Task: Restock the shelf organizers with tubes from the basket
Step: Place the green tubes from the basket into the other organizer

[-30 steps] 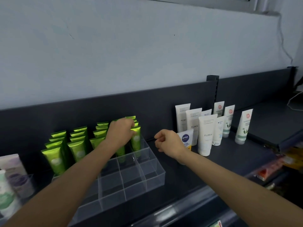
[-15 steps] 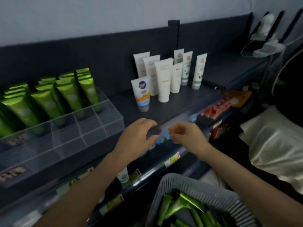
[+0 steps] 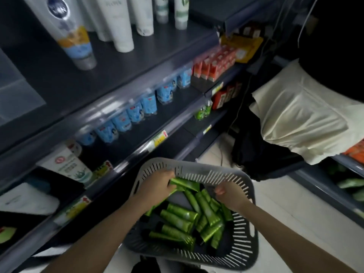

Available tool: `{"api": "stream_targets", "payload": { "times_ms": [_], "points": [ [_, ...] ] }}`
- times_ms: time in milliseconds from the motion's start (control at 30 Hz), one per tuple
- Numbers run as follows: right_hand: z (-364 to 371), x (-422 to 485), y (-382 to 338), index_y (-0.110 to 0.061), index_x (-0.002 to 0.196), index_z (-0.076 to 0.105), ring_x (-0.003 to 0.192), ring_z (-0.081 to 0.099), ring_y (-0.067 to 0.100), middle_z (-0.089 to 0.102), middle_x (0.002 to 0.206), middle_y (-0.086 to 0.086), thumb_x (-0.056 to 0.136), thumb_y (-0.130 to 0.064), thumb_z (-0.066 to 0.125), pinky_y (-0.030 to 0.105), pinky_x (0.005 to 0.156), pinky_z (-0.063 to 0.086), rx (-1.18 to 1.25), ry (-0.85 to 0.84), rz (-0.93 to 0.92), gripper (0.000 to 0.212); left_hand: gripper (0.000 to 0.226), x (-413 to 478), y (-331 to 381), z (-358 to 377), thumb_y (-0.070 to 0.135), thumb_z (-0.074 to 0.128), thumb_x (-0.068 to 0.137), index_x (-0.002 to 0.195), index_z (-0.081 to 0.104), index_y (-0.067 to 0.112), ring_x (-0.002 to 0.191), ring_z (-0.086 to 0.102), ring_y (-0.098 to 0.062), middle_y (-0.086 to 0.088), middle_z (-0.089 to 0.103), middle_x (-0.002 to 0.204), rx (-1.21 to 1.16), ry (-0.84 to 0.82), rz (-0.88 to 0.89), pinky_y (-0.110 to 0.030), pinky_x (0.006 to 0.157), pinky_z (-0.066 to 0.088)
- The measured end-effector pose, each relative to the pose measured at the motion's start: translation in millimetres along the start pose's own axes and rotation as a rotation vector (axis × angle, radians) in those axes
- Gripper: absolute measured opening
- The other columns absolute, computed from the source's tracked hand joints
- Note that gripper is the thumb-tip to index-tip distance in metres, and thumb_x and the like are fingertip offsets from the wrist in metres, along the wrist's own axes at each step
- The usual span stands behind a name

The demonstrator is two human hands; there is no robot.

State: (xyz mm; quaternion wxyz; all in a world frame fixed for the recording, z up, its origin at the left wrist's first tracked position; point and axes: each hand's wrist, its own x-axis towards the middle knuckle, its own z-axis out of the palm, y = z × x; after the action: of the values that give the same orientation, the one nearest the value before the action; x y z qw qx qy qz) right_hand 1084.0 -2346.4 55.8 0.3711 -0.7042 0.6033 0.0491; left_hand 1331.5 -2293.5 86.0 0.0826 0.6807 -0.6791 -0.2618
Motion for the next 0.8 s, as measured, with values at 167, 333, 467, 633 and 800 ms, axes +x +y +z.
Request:
{"api": "stream_targets", "payload": {
  "times_ms": [167, 333, 467, 633, 800],
  "points": [
    [39, 5, 44, -0.001, 0.097, 0.067, 0.099, 0.061, 0.024, 0.065, 0.108, 0.019, 0.092, -0.012, 0.047, 0.023, 0.069, 0.043, -0.165, -0.192, 0.136, 0.024, 0.016, 1, -10, 54, 0.028, 0.057, 0.091, 0.086, 0.052, 0.014, 0.081, 0.053, -0.016, 0.002, 0.050, 0.082, 0.085, -0.141, -0.051, -0.027, 0.065, 0.035],
    [68, 8, 44, 0.004, 0.113, 0.062, 0.116, 0.057, 0.033, 0.061, 0.121, 0.019, 0.097, -0.012, 0.040, 0.033, 0.086, 0.043, -0.397, -0.324, 0.071, 0.031, 0.022, 9, -18, 91, 0.028, 0.057, 0.092, 0.107, 0.061, 0.012, 0.099, 0.058, -0.017, -0.001, 0.061, 0.106, 0.053, -0.164, -0.093, -0.030, 0.083, 0.048],
    [84, 18, 43, -0.002, 0.119, 0.060, 0.119, 0.055, 0.031, 0.059, 0.126, 0.016, 0.097, -0.017, 0.043, 0.035, 0.096, 0.045, -0.473, -0.273, 0.119, 0.031, 0.020, 23, -16, 105, 0.026, 0.053, 0.094, 0.106, 0.061, 0.013, 0.102, 0.057, -0.018, 0.000, 0.059, 0.108, 0.095, -0.156, -0.068, -0.030, 0.083, 0.048],
    [92, 23, 47, -0.005, 0.115, 0.062, 0.119, 0.057, 0.027, 0.061, 0.125, 0.014, 0.090, -0.019, 0.053, 0.031, 0.094, 0.047, -0.441, -0.246, 0.166, 0.030, 0.018, 50, -16, 118, 0.007, 0.052, 0.087, 0.102, 0.059, 0.015, 0.097, 0.057, -0.019, 0.000, 0.057, 0.106, 0.187, -0.121, 0.036, -0.035, 0.078, 0.052],
    [90, 31, 50, -0.002, 0.111, 0.063, 0.113, 0.059, 0.029, 0.063, 0.118, 0.016, 0.096, -0.014, 0.043, 0.030, 0.089, 0.047, -0.304, -0.206, 0.169, 0.028, 0.050, 75, -11, 140, -0.002, 0.055, 0.082, 0.129, 0.048, 0.011, 0.118, 0.049, -0.022, -0.006, 0.053, 0.127, 0.380, -0.101, 0.145, -0.036, 0.100, 0.044]
  ]
}}
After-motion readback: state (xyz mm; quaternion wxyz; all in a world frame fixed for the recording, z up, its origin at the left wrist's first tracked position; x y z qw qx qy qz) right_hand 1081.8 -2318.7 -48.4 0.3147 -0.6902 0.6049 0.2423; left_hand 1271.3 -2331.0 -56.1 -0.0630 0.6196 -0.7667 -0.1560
